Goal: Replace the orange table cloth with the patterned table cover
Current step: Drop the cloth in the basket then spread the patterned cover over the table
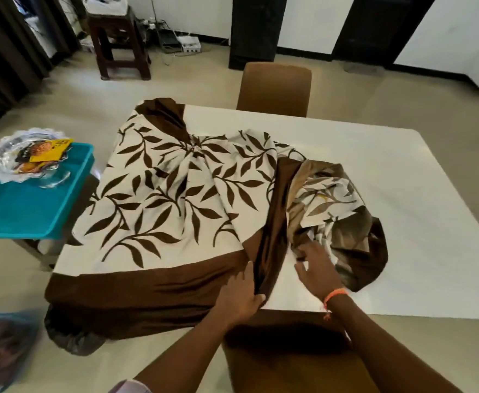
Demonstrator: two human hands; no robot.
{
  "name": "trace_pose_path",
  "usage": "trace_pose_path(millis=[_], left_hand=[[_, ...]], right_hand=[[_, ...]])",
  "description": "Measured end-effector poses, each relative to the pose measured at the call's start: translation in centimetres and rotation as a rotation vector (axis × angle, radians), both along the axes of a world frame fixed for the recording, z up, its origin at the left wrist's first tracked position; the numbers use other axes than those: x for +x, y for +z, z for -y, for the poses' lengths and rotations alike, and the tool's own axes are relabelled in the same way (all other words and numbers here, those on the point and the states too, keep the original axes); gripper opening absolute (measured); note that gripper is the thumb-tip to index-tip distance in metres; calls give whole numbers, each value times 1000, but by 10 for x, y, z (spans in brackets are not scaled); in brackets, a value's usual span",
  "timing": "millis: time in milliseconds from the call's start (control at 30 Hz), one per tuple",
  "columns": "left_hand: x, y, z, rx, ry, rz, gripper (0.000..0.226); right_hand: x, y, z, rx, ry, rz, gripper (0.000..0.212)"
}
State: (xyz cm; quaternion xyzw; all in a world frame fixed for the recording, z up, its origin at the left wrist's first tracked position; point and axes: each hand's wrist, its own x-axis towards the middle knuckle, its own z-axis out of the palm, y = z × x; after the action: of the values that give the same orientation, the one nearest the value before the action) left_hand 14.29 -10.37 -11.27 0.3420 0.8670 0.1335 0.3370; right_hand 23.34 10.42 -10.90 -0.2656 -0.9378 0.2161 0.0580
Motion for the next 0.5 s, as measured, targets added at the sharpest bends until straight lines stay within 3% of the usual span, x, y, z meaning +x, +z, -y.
trace_pose_path(millis=[100, 167, 233, 367, 500], left_hand=[[16, -16, -28, -124, 26, -96, 75], [27, -22, -40, -191, 104, -171, 65], [40, -22, -53, -266, 168, -256, 59], [61, -16, -75, -395, 192, -331, 59], [85, -11, -97, -405, 265, -327, 57]], right_hand=[[3, -20, -96, 212, -163, 157, 53], [8, -36, -148, 239, -218, 306, 66], [20, -49, -186, 214, -146, 429, 65], [59, -46, -226, 204, 71, 401, 56], [110, -36, -270, 209, 7, 411, 54]])
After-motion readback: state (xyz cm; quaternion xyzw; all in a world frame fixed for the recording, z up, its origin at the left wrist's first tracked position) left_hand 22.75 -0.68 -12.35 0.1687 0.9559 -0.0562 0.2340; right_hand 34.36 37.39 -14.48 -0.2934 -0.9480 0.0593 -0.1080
